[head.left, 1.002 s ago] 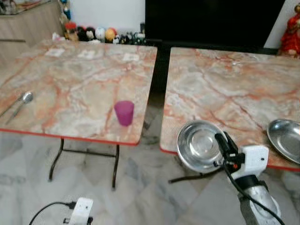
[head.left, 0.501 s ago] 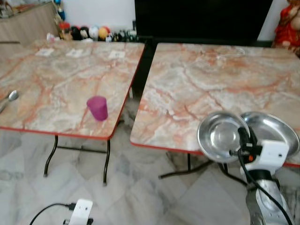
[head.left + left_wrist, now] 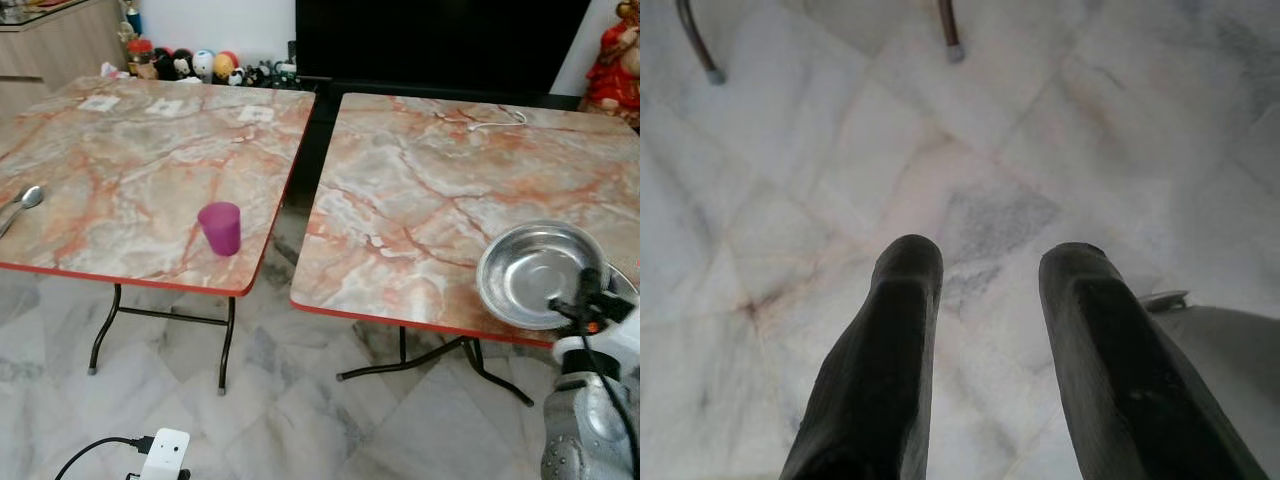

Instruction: Setting the table

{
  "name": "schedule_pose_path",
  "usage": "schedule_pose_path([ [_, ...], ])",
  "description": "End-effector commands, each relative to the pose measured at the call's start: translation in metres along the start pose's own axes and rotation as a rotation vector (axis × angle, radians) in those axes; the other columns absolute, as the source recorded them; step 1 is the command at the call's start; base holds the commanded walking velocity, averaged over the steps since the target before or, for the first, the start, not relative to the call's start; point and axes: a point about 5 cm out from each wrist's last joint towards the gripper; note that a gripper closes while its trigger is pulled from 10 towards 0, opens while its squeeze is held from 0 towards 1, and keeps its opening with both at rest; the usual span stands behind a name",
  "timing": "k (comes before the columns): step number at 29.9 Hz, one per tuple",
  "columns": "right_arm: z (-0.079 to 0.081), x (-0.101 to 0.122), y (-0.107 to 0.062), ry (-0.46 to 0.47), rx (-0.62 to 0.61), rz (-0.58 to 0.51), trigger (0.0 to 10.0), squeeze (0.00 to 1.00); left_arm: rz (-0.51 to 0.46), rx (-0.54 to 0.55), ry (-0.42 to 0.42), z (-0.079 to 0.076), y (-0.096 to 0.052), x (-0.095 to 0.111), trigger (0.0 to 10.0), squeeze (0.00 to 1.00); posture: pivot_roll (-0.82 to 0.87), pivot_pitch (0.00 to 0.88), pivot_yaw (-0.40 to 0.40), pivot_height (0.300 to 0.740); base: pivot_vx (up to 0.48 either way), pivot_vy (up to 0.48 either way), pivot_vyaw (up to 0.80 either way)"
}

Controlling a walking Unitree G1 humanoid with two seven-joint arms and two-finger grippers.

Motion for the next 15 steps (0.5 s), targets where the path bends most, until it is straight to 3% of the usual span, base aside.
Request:
schedule_pose_path([
  [1,0.0024,-0.0030,0.0004,-0.022,0.012,0.019,10.0,0.00,0.019,-0.001,-0.003,-0.0010,-0.0012,-0.0053,10.0,0.00,0.09,0.019,-0.043,0.740,0.000,0.000,0.00],
  [3,0.0047,-0.0062,0.0006,-0.015,0.012,0.043,10.0,0.00,0.019,0.000,-0.004,-0.0009,-0.0012,-0.0054,10.0,0.00,0.09,0.019,-0.043,0.740,0.000,0.000,0.00],
  [15,0.0097,-0.0083,0.0007,0.013,0.035,0.052,10.0,0.00,0.009,0.003,-0.018,-0.0010,-0.0015,-0.0051,10.0,0.00,0.09,0.018,-0.045,0.740,0.000,0.000,-0.79],
])
Point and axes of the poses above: a point about 5 cm out from each wrist's last joint towards the gripper, its own y axis pointing out of the wrist towards the gripper, its own x axis along the axis of the wrist's last joint, z = x × y
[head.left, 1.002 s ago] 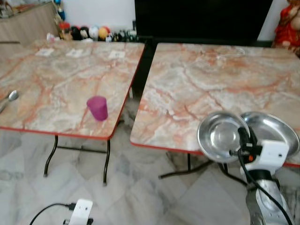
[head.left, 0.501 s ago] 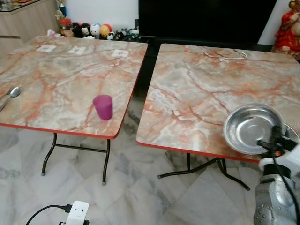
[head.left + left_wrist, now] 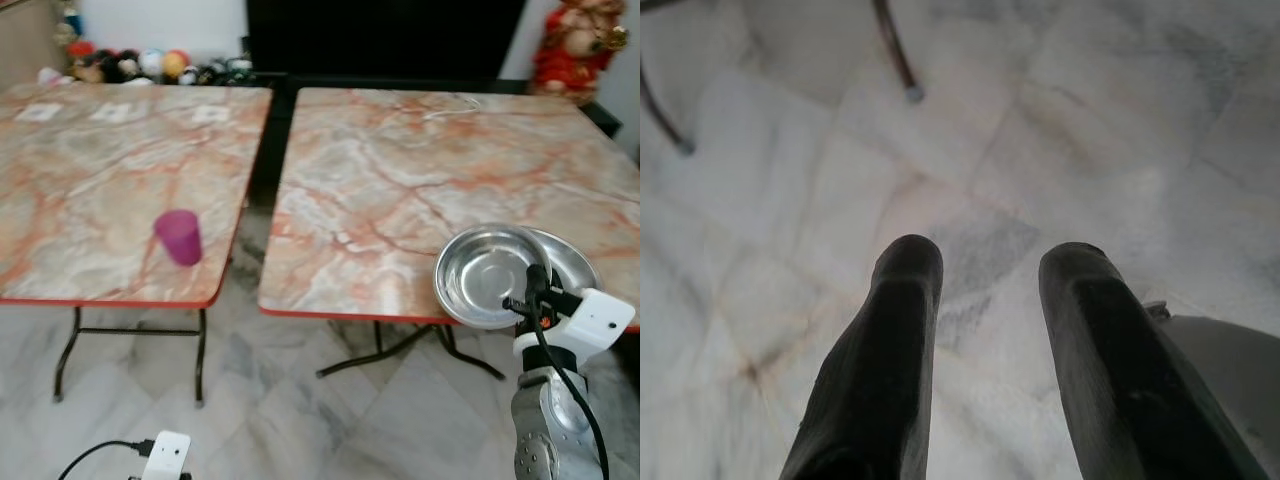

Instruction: Setting the table

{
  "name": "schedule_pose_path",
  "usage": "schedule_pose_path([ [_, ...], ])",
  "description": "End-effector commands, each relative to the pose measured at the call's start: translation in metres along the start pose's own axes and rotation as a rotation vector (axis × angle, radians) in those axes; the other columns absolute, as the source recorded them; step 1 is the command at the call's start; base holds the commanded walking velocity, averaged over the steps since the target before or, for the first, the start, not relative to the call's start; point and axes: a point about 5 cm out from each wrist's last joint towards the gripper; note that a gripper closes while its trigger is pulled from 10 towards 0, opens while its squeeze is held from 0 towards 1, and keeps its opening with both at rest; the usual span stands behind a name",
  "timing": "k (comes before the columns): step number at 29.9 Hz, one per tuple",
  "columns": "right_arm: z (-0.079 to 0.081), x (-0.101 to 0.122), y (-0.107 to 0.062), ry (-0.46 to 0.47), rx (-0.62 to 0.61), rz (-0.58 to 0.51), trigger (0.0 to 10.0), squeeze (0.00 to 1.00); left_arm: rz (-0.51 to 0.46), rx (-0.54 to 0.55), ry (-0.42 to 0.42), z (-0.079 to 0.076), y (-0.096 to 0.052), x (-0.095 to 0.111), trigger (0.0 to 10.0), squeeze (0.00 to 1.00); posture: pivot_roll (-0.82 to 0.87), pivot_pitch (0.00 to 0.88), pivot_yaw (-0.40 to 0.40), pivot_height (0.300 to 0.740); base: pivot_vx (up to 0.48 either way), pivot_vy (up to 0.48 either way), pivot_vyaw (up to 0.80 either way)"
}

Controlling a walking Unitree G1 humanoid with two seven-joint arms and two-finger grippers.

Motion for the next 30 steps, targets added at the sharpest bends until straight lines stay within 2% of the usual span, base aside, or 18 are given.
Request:
schedule_pose_path([
  [1,0.000,0.001,0.001,-0.004,0.003,0.000,10.0,0.00,0.006,0.000,0.006,-0.001,-0.001,-0.002,10.0,0.00,0.09,0.017,-0.044,0.740,0.000,0.000,-0.79],
  [4,0.001,0.001,0.001,-0.005,0.007,0.001,10.0,0.00,0.014,0.005,0.038,0.000,-0.001,-0.003,10.0,0.00,0.09,0.017,-0.043,0.740,0.000,-0.320,-0.79],
  [7,0.001,0.001,0.001,-0.007,0.008,0.000,10.0,0.00,0.014,0.013,0.002,0.001,-0.001,-0.004,10.0,0.00,0.09,0.017,-0.043,0.740,0.000,-0.317,-0.79],
  [13,0.002,0.002,0.002,-0.001,0.019,-0.011,10.0,0.00,0.014,0.004,0.002,0.000,-0.001,-0.004,10.0,0.00,0.10,0.017,-0.045,0.740,0.000,0.000,-0.79],
  [24,0.007,0.003,0.002,0.001,0.047,-0.024,10.0,0.00,0.010,0.004,-0.008,-0.001,-0.001,-0.003,10.0,0.00,0.10,0.014,-0.045,0.740,0.000,0.000,0.00],
  [30,0.015,0.002,0.002,0.009,0.110,-0.020,10.0,0.00,0.006,0.004,-0.008,-0.004,0.001,0.001,10.0,0.00,0.10,0.014,-0.045,0.740,0.132,0.000,0.00],
])
Point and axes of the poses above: a point about 5 cm out from each wrist's last joint towards the gripper, its own y axis pointing out of the wrist towards the gripper, its own x axis along the axis of the wrist's last joint, z = x × y
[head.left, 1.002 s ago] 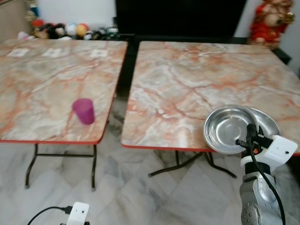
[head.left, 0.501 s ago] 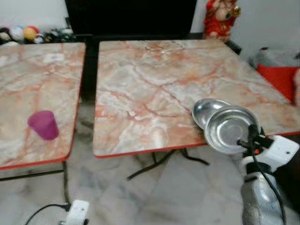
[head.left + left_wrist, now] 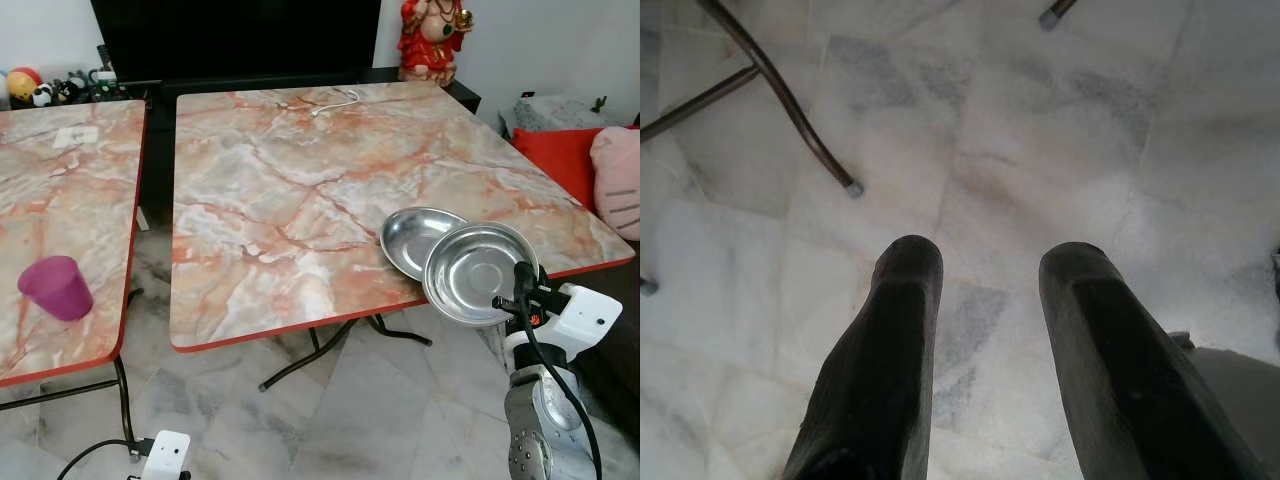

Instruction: Setting the table

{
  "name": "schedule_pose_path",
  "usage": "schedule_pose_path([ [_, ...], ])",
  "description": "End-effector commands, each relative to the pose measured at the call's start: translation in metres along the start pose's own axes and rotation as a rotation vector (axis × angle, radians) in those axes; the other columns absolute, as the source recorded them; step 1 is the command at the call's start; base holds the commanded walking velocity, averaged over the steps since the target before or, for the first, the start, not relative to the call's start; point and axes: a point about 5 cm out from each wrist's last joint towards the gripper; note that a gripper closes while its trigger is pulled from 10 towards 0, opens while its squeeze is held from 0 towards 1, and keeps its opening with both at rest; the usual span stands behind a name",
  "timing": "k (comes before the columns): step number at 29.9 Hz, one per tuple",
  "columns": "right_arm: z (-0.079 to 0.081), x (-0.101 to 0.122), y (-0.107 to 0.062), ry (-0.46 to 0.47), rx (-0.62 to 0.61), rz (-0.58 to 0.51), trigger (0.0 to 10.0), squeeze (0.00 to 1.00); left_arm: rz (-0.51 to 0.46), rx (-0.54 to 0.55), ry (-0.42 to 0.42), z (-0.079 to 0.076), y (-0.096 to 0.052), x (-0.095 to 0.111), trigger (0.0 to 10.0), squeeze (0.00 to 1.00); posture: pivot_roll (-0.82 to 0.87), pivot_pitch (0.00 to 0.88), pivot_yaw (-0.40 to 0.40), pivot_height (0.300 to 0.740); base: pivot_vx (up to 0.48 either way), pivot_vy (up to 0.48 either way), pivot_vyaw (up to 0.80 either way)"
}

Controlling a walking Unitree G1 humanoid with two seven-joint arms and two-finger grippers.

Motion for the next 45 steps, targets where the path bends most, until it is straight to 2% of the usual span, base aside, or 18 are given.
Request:
schedule_pose_path([
  [1,0.004,0.003,0.001,0.002,0.028,-0.020,10.0,0.00,0.009,-0.004,-0.009,-0.004,0.000,0.000,10.0,0.00,0.10,0.014,-0.045,0.740,0.277,0.000,0.00],
  [11,0.014,0.007,0.002,0.030,0.074,-0.051,10.0,0.00,0.009,0.006,-0.006,0.006,-0.001,-0.004,10.0,0.00,0.10,0.010,-0.035,0.740,0.324,0.000,0.00],
  [19,0.016,0.006,0.002,0.032,0.076,-0.049,10.0,0.00,0.002,0.006,-0.009,0.008,-0.001,-0.004,10.0,0.00,0.10,0.009,-0.031,0.740,0.331,0.000,0.00],
  [24,0.014,0.007,0.003,0.033,0.061,-0.060,10.0,0.00,-0.005,0.001,-0.019,0.006,-0.001,-0.002,10.0,0.00,0.11,0.007,-0.034,0.740,0.000,0.000,0.00],
  [29,0.002,0.015,0.006,0.023,-0.037,-0.101,10.0,0.00,-0.008,-0.002,-0.017,0.004,-0.001,-0.002,10.0,0.00,0.10,0.007,-0.036,0.740,0.000,0.000,0.00],
  [31,-0.013,0.023,0.006,0.053,-0.123,-0.132,10.0,0.00,-0.006,-0.003,-0.017,0.003,-0.001,-0.002,10.0,0.00,0.10,0.009,-0.037,0.740,0.000,0.000,0.00],
  [34,-0.020,0.028,0.006,0.084,-0.162,-0.152,10.0,0.00,-0.006,-0.003,-0.016,0.002,-0.001,-0.002,10.0,0.00,0.10,0.010,-0.037,0.740,0.000,0.000,0.00],
  [36,-0.030,0.035,0.004,0.154,-0.221,-0.183,10.0,0.00,-0.007,-0.004,-0.016,0.001,-0.001,-0.002,10.0,0.00,0.10,0.010,-0.037,0.740,0.000,0.000,0.00],
  [45,-0.037,0.037,0.000,0.261,-0.285,-0.204,10.0,0.00,-0.015,-0.013,0.008,0.003,0.000,0.003,10.0,0.00,0.10,0.000,0.004,0.740,0.000,0.000,0.00],
])
Point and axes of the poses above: a point about 5 cm out from each wrist's last joint towards the gripper, its own y axis pointing out of the wrist towards the gripper, its own x axis along the axis of the wrist's last joint, z = x × y
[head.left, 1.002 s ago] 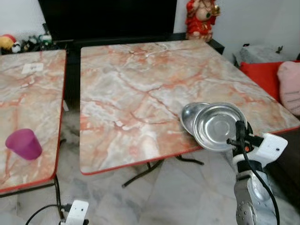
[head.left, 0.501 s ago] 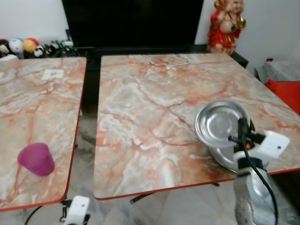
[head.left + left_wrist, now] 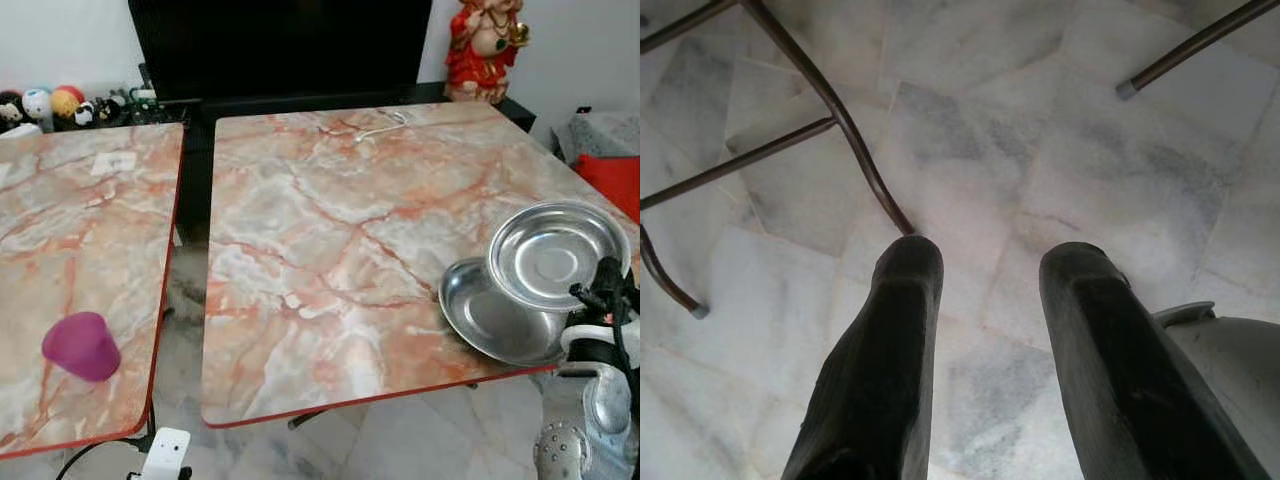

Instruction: Setting the table

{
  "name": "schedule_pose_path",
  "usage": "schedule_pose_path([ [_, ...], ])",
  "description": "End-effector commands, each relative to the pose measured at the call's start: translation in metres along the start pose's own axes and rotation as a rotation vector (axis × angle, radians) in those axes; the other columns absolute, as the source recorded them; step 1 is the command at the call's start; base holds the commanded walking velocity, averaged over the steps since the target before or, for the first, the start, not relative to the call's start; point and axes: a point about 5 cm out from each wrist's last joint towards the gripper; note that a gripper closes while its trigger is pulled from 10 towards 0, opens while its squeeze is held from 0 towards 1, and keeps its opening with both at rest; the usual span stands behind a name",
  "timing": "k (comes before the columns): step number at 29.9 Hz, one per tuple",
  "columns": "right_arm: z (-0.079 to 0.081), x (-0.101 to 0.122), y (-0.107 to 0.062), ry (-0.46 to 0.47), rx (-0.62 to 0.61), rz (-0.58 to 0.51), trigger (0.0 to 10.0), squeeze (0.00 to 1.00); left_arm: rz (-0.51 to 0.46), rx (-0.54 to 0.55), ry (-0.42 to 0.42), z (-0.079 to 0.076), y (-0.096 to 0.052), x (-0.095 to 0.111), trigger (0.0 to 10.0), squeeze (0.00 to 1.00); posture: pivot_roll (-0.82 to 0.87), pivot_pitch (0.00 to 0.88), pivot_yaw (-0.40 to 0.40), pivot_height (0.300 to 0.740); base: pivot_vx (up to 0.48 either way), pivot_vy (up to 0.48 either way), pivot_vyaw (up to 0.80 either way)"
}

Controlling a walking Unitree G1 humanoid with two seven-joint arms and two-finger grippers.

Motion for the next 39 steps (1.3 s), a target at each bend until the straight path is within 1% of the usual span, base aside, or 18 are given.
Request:
schedule_pose_path([
  [1,0.001,0.002,-0.002,0.063,-0.021,-0.013,10.0,0.00,0.002,0.001,0.014,0.003,0.001,0.002,10.0,0.00,0.10,0.000,0.011,0.740,0.000,0.000,0.00],
  [6,0.001,-0.002,-0.004,0.093,-0.029,0.006,10.0,0.00,-0.004,0.007,0.022,0.007,0.001,0.005,10.0,0.00,0.10,0.000,0.022,0.740,0.000,0.000,0.00],
  [8,0.002,-0.006,-0.005,0.122,-0.015,0.037,10.0,0.00,-0.006,0.007,0.032,0.009,0.001,0.006,10.0,0.00,0.10,0.000,0.026,0.740,0.000,0.000,0.00],
  [10,0.001,-0.009,-0.007,0.147,-0.037,0.059,10.0,0.00,-0.006,0.008,0.032,0.010,0.001,0.006,10.0,0.00,0.10,0.000,0.027,0.740,0.000,0.000,0.00],
  [12,-0.004,-0.017,-0.008,0.136,-0.086,0.112,10.0,0.00,-0.007,0.007,0.033,0.011,0.001,0.006,10.0,0.00,0.10,0.000,0.027,0.740,0.000,0.000,0.00],
  [14,-0.007,-0.024,-0.009,0.078,-0.105,0.138,10.0,0.00,-0.007,0.006,0.037,0.012,0.001,0.006,10.0,0.00,0.10,0.000,0.027,0.740,0.000,0.000,0.00],
  [15,-0.007,-0.025,-0.009,0.064,-0.103,0.145,10.0,0.00,-0.008,0.005,0.038,0.013,0.001,0.006,10.0,0.00,0.10,0.000,0.027,0.740,0.000,0.000,0.00],
  [16,-0.007,-0.027,-0.009,0.065,-0.104,0.149,10.0,0.00,-0.007,0.005,0.040,0.013,0.001,0.006,10.0,0.00,0.10,0.000,0.025,0.740,0.000,0.000,0.00],
  [17,-0.007,-0.028,-0.009,0.090,-0.110,0.152,10.0,0.00,-0.006,0.005,0.040,0.014,0.001,0.006,10.0,0.00,0.10,0.000,0.024,0.740,0.000,0.000,0.00],
  [23,-0.005,-0.030,-0.005,0.105,-0.112,0.165,10.0,0.00,-0.001,0.005,0.042,0.013,0.001,0.005,10.0,0.00,0.11,0.000,0.020,0.740,0.000,0.000,0.00],
  [25,-0.004,-0.030,-0.004,0.106,-0.114,0.169,10.0,0.00,-0.001,0.005,0.042,0.012,0.001,0.004,10.0,0.00,0.11,0.000,0.017,0.740,0.000,0.000,0.00],
  [27,-0.008,-0.034,-0.005,0.077,-0.145,0.193,10.0,0.00,0.001,0.004,0.041,0.011,0.001,0.004,10.0,0.00,0.11,0.000,0.015,0.740,0.000,0.000,0.00],
  [30,-0.014,-0.039,-0.006,0.063,-0.181,0.216,10.0,0.00,0.002,0.002,0.039,0.010,0.001,0.003,10.0,0.00,0.11,0.000,0.013,0.740,0.000,0.000,0.00],
  [39,-0.013,-0.045,-0.007,0.082,-0.166,0.247,10.0,0.00,0.002,-0.002,0.037,0.006,0.001,0.003,10.0,0.00,0.11,0.000,0.011,0.740,0.000,0.000,0.00],
])
Point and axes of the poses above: a point about 5 cm out from each wrist's last joint towards the gripper, its own y axis pointing out of the wrist towards the gripper, its own x axis along the axis of the wrist's last joint, z = x × y
